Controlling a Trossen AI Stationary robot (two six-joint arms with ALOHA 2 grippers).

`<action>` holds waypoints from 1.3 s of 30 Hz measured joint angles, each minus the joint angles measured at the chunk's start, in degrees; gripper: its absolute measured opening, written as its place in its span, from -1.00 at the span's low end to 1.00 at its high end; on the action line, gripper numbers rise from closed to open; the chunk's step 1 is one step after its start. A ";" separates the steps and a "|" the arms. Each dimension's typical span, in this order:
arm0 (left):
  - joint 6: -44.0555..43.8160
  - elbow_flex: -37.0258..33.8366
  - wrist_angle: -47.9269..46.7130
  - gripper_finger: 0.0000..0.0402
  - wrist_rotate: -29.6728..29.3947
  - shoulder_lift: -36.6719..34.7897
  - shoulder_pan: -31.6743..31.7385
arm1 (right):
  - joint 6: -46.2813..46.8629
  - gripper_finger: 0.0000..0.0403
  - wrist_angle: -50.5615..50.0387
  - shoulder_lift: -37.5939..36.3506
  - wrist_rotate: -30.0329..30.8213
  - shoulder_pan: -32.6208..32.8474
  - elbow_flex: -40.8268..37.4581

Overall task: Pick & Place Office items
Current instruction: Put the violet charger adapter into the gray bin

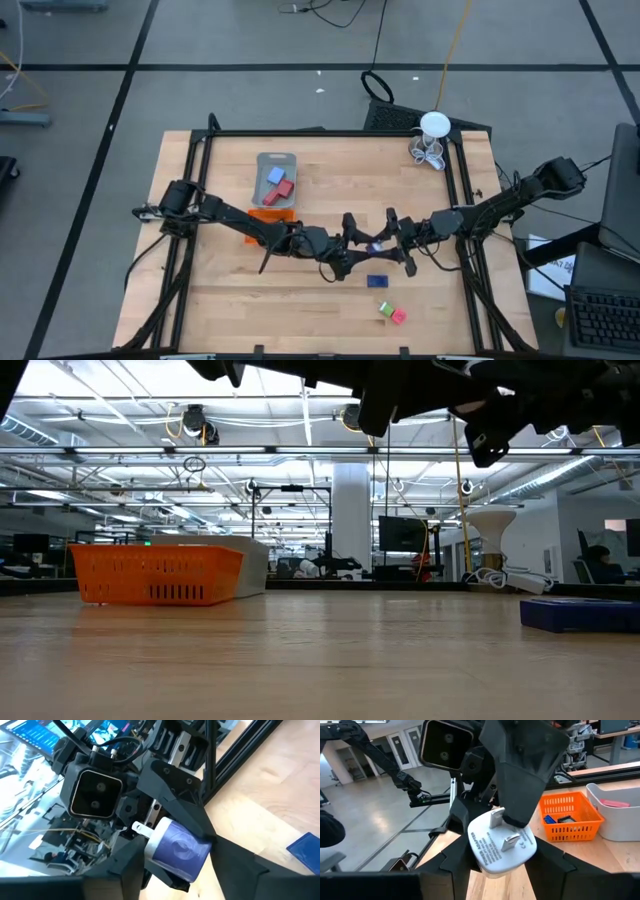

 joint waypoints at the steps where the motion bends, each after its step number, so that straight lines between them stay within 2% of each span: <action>1: 0.02 0.00 0.00 0.00 0.32 0.00 0.01 | 0.01 -0.25 -0.01 -0.01 -0.11 0.00 0.00; 5: -0.73 -0.04 -0.26 -0.09 0.72 0.00 -0.03 | 0.26 -0.23 -0.22 -0.04 -1.52 0.03 -0.04; 11: -1.42 -0.04 -0.22 -0.05 0.47 0.00 -0.10 | 0.33 -0.26 -0.15 -0.02 -2.59 0.00 -0.04; 16: -1.93 -0.04 -0.33 -0.17 0.01 0.00 -0.10 | 0.56 -0.24 -0.17 -0.02 -2.65 -0.02 -0.04; 29: -3.06 -0.04 0.78 -0.18 -2.58 0.00 -0.84 | 0.43 -0.15 -0.28 -0.18 -2.63 -0.02 0.00; 36: -6.23 0.02 1.73 -0.19 -8.90 -0.11 -1.61 | -0.44 0.03 -7.94 -5.98 -2.30 -0.06 -0.02; 39: -9.09 0.02 3.00 -0.19 -9.47 -0.11 -1.65 | -0.54 0.09 -11.76 -9.60 -2.34 -0.04 -0.02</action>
